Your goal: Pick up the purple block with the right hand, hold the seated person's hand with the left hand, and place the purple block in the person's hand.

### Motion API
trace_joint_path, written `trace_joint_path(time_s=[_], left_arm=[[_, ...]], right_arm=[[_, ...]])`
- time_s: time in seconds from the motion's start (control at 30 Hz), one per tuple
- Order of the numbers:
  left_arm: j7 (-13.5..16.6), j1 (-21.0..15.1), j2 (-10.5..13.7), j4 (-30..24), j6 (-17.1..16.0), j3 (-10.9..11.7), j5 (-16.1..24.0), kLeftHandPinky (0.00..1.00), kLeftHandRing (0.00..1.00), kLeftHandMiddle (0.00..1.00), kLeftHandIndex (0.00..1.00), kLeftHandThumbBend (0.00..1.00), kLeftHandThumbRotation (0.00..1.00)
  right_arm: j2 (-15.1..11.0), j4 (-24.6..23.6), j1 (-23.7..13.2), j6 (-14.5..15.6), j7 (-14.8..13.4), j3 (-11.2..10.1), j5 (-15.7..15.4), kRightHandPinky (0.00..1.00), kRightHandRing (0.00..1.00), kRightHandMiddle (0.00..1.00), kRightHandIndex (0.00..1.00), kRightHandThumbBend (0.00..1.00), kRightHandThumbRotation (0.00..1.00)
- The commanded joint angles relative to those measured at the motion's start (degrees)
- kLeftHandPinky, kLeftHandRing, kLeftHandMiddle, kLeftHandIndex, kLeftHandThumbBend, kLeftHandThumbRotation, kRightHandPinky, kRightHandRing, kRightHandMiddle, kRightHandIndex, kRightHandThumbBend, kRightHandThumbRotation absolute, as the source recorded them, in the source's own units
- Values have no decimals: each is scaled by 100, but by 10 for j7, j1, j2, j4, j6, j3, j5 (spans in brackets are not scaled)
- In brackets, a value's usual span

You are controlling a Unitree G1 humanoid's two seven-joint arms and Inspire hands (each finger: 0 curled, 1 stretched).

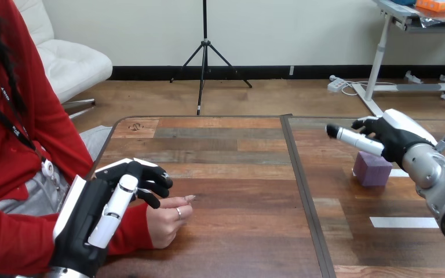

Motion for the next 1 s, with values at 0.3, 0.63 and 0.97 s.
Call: trace_joint_path(time_s=[0.3, 0.63, 0.97], left_arm=[[8, -35, 8, -10, -11, 18, 9, 45, 54, 55, 51, 43, 94], [13, -34, 8, -12, -8, 22, 21, 45, 53, 55, 51, 43, 95], [10, -36, 8, -7, -15, 22, 16, 45, 53, 55, 51, 43, 96]], right_arm=[[-7, 11, -40, 13, 7, 30, -9, 85, 90, 90, 90, 89, 100], [-5, 14, -30, 25, 12, 50, -17, 72, 83, 83, 89, 91, 100], [-4, 15, -25, 41, 23, 57, -15, 69, 81, 83, 87, 89, 100]])
